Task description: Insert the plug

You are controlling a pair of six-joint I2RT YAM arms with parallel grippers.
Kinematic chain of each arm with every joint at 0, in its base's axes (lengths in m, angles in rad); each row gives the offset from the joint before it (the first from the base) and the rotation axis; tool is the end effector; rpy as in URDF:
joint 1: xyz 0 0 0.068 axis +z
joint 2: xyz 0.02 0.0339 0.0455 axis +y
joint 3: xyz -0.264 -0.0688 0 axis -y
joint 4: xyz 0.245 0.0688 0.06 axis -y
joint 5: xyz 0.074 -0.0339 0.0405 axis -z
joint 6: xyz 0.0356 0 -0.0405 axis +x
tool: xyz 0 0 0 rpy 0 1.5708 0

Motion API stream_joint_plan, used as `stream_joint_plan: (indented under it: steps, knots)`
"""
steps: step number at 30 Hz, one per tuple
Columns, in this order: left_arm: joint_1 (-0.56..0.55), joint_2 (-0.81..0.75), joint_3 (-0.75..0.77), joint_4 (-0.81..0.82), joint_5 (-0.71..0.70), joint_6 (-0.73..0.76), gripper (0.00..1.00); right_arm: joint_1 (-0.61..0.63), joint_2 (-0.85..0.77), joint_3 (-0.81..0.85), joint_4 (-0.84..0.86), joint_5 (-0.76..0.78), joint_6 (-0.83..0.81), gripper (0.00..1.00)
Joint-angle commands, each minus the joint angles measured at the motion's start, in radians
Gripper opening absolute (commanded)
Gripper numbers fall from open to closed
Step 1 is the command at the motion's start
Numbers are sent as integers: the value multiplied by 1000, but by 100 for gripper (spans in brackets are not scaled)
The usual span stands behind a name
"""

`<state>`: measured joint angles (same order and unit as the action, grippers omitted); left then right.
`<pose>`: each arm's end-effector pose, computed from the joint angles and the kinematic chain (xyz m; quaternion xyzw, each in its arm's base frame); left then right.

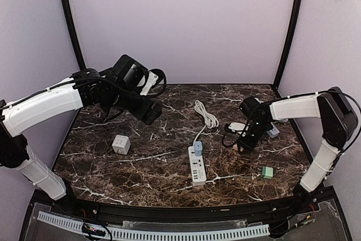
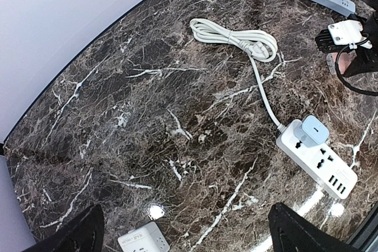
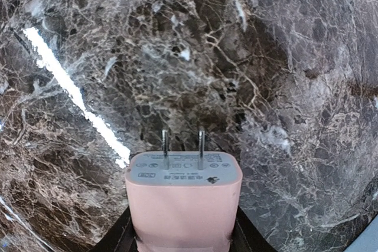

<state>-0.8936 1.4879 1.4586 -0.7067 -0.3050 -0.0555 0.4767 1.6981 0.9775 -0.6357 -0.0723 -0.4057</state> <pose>0.2119 -0.2464 0.3569 0.3114 0.8504 -0.0596 0.4199 0.2658 0.1402 0.1518 -0.4278 0.8968 0.0397 0.1056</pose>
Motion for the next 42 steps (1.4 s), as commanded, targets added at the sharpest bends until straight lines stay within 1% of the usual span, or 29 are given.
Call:
stream_joint_plan:
  steps: [1, 5, 8, 10, 13, 15, 17, 20, 21, 25, 34, 38, 42]
  knots:
    - [5, 1, 25, 3, 3, 4, 99, -4, -12, -44, 53, 6, 14, 42]
    - [5, 1, 23, 5, 7, -1, 99, -2, -32, -57, 81, -23, 17, 38]
    - [5, -2, 23, 1, 7, -4, 99, 0, -41, -60, 96, -23, 27, 32]
    - [8, -7, 23, -10, 7, -24, 99, 2, -49, -48, 100, -18, 38, 28]
    - [32, -12, 24, -32, 49, -79, 99, 9, -81, -35, 123, -25, 58, 26]
    - [35, -20, 22, -42, 57, -89, 99, 15, -103, -21, 144, -33, 80, 24]
    - [37, -28, 23, -55, 47, -90, 99, 20, -119, 1, 155, -36, 102, 17]
    - [40, -42, 23, -78, 14, -97, 99, 29, -116, 56, 151, -35, 134, 2]
    - [41, -52, 22, -89, 3, -101, 99, 38, -112, 74, 147, -34, 142, 0]
    - [51, -95, -5, -100, -8, -139, 99, 83, -99, 145, 135, -18, 176, 0]
    - [86, -225, -90, -118, 6, -229, 99, 201, -63, 324, 180, 3, 359, 0]
    - [107, -275, -103, -117, 36, -256, 99, 276, -36, 408, 190, 20, 405, 0]
    - [132, -314, -98, -117, 114, -283, 99, 360, -7, 495, 191, 48, 460, 0]
